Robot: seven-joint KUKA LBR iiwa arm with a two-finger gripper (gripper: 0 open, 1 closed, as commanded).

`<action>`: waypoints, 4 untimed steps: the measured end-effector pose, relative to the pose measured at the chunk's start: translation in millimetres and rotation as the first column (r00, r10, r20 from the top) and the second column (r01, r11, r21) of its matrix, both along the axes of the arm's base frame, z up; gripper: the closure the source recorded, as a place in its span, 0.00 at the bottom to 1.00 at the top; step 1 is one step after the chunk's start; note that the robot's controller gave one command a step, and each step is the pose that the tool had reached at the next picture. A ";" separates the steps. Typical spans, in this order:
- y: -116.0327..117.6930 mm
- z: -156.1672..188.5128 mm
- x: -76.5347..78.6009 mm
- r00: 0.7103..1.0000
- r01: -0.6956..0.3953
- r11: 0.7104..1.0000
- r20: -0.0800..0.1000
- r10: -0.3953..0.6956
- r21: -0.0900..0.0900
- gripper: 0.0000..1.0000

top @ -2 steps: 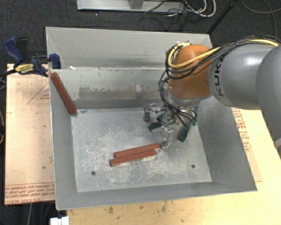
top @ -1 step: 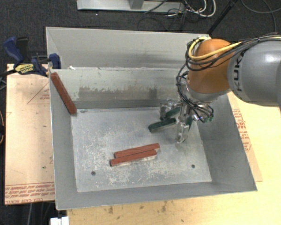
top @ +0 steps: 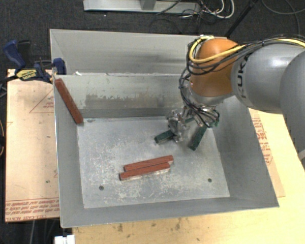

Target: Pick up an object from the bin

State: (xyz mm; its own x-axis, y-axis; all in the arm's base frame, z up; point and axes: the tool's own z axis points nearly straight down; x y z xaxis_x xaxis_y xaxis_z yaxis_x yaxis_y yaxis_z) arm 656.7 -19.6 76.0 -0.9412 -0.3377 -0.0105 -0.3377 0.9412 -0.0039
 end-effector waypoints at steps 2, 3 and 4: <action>0.3 -3.5 -2.3 1.000 0.003 1.000 -0.007 -0.003 0.002 1.00; 0.3 -3.5 -2.3 1.000 0.003 1.000 -0.007 -0.003 0.002 1.00; 1.0 154.0 -36.4 1.000 -0.005 1.000 -0.004 0.005 0.001 1.00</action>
Offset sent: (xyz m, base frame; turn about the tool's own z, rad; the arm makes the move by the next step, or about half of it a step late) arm 0.0000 0.0000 0.0000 0.0000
